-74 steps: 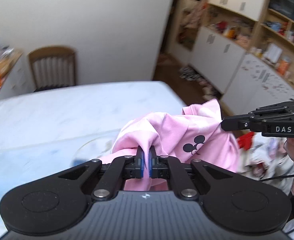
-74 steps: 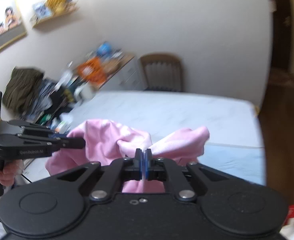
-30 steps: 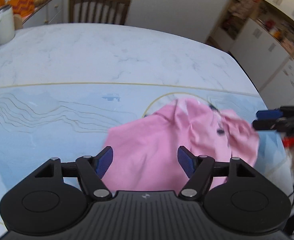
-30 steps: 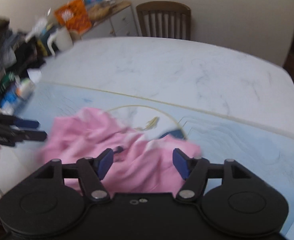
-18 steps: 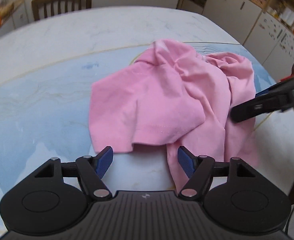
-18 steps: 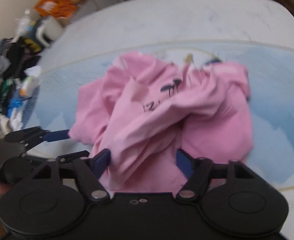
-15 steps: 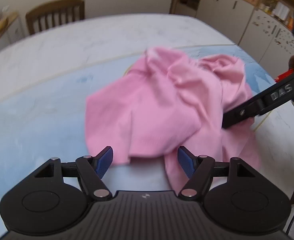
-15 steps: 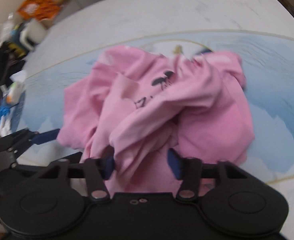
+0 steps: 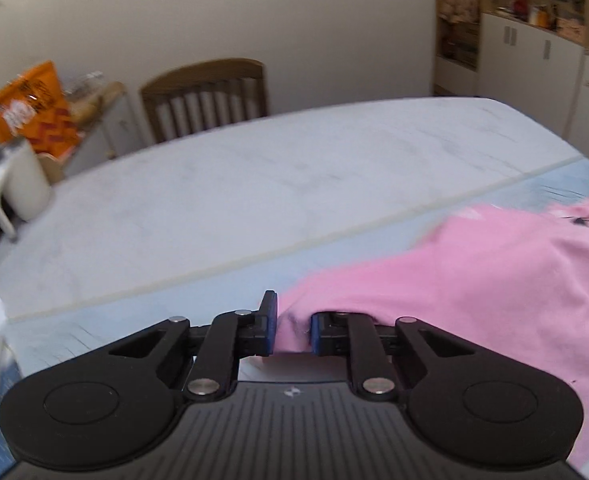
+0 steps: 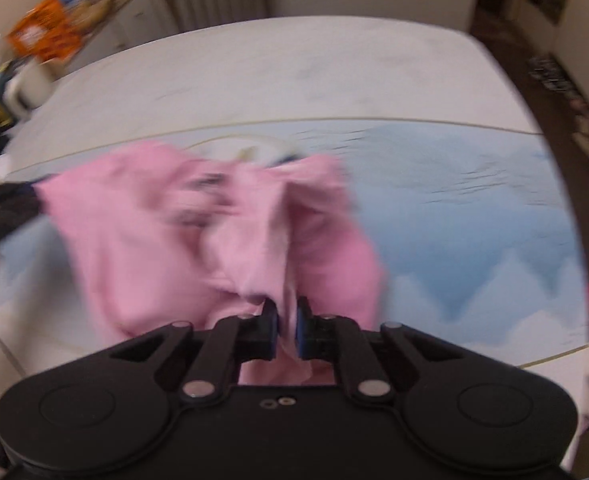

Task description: Fold clothes

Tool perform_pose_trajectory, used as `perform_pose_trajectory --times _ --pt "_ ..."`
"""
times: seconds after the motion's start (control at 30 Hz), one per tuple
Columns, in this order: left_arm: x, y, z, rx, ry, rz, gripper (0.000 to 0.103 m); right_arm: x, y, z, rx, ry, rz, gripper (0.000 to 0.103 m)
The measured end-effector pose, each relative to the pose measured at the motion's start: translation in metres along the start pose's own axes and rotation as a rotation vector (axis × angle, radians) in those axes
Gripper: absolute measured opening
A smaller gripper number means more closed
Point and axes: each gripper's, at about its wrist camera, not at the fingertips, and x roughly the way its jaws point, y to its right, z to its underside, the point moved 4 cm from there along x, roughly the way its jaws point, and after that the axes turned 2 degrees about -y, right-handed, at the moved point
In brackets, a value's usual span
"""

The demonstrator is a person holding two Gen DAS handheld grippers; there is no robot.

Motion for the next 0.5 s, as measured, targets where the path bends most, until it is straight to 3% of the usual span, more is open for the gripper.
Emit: perform_pose_trajectory --times 0.2,0.4,0.47,0.5 --pt "0.027 -0.008 -0.006 -0.016 -0.068 -0.013 0.014 0.028 0.028 -0.003 0.008 -0.002 0.071 0.103" --pt "-0.006 0.014 0.019 0.014 -0.135 0.214 0.017 -0.002 0.019 0.008 -0.071 0.027 -0.03 0.103" --pt "-0.019 0.025 0.034 0.025 -0.164 0.299 0.033 -0.005 0.013 0.022 -0.087 0.008 -0.052 0.103" --pt "-0.024 0.036 0.042 0.023 -0.183 0.342 0.059 -0.006 0.009 0.028 -0.094 -0.002 -0.064 0.103"
